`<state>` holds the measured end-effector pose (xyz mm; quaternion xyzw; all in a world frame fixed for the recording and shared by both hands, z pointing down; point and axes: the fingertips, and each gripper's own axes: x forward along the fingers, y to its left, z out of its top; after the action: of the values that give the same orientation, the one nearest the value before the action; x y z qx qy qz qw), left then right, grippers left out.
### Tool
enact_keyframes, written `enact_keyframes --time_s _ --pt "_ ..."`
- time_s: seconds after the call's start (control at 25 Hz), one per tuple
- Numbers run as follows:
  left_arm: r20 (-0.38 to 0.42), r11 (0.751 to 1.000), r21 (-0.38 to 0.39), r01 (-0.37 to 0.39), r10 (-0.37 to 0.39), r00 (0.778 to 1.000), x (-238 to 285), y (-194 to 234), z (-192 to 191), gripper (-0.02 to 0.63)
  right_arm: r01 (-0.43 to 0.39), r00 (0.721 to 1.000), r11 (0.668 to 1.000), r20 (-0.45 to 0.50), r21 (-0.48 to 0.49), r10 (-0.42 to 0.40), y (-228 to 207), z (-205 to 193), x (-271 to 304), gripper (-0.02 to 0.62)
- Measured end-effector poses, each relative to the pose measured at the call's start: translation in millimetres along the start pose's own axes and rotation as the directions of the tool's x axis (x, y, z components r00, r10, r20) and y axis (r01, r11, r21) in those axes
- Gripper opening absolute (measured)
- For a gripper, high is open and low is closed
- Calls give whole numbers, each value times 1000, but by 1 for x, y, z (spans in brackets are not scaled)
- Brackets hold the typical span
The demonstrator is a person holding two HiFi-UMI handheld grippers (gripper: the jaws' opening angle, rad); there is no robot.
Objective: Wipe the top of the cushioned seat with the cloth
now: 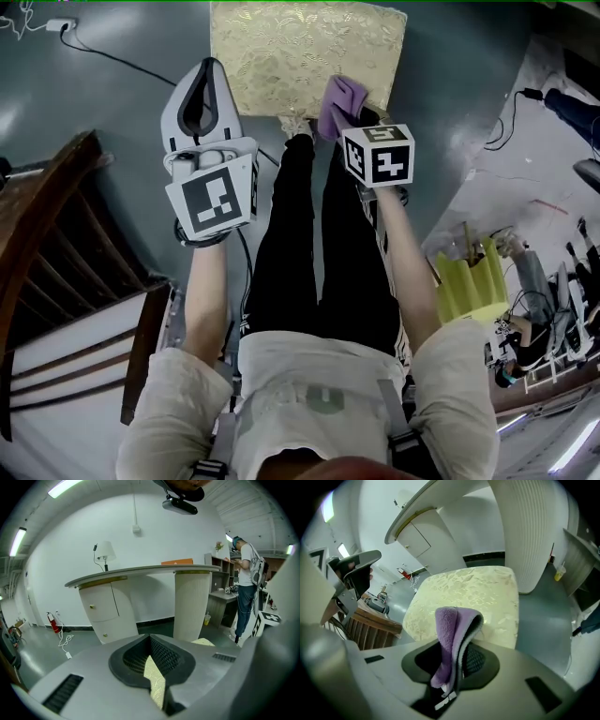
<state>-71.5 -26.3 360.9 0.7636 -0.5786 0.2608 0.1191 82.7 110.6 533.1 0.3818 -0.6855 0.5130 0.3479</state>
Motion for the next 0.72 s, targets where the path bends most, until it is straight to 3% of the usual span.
enact_keyframes --time_s 0.2,0.72 --pt "46 1000 11 24 -24 999 6 -24 17 6 37 999 999 5 30 -37 -36 -10 -20 95" --pt "51 998 27 48 -50 997 16 -43 27 6 99 994 995 -45 16 -99 -79 -26 -43 95"
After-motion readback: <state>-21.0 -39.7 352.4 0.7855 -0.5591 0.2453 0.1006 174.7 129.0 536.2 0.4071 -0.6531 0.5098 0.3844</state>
